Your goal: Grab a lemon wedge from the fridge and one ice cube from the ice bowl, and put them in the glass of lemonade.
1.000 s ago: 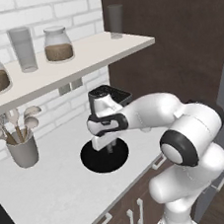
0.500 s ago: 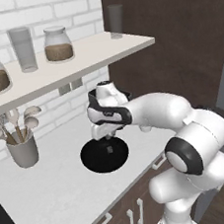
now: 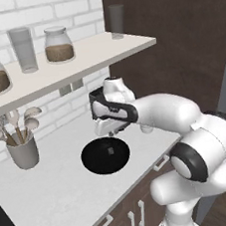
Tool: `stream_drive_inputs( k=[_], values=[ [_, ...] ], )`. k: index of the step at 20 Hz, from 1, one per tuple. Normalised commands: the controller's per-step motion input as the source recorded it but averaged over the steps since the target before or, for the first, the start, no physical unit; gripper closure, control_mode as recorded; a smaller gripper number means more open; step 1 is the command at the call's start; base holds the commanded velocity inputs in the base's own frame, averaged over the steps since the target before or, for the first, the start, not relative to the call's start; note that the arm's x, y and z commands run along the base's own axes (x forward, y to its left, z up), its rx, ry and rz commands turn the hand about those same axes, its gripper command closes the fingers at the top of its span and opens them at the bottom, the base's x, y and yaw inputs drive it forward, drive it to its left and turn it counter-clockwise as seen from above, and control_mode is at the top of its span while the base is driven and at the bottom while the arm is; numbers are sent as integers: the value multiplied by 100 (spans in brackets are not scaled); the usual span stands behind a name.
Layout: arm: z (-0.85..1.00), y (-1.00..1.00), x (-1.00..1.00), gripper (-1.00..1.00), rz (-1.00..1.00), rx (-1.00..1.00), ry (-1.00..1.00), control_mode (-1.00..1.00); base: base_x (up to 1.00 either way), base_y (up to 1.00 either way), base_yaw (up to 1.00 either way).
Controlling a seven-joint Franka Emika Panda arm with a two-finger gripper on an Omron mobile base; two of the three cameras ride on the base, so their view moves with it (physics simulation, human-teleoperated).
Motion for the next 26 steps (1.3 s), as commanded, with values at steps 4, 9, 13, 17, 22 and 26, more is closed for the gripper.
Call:
stream_drive_inputs(
  k=[4, 9, 13, 17, 22, 26],
  values=[
    [17, -40, -7, 100, 0, 6, 8, -100, 0, 0, 0],
    [47, -62, -16, 100, -5, -2, -2, -100, 0, 0, 0],
    [44, -62, 1, 100, -20, -8, 0, -100, 0, 0, 0],
    [32, -48, 29, 100, -27, -8, 0, -100, 0, 0, 0],
    [0, -53, 35, 100, -25, -1, 0, -100, 0, 0, 0],
    [-10, -63, 39, 100, -22, 2, 0, -100, 0, 0, 0]
  ],
)
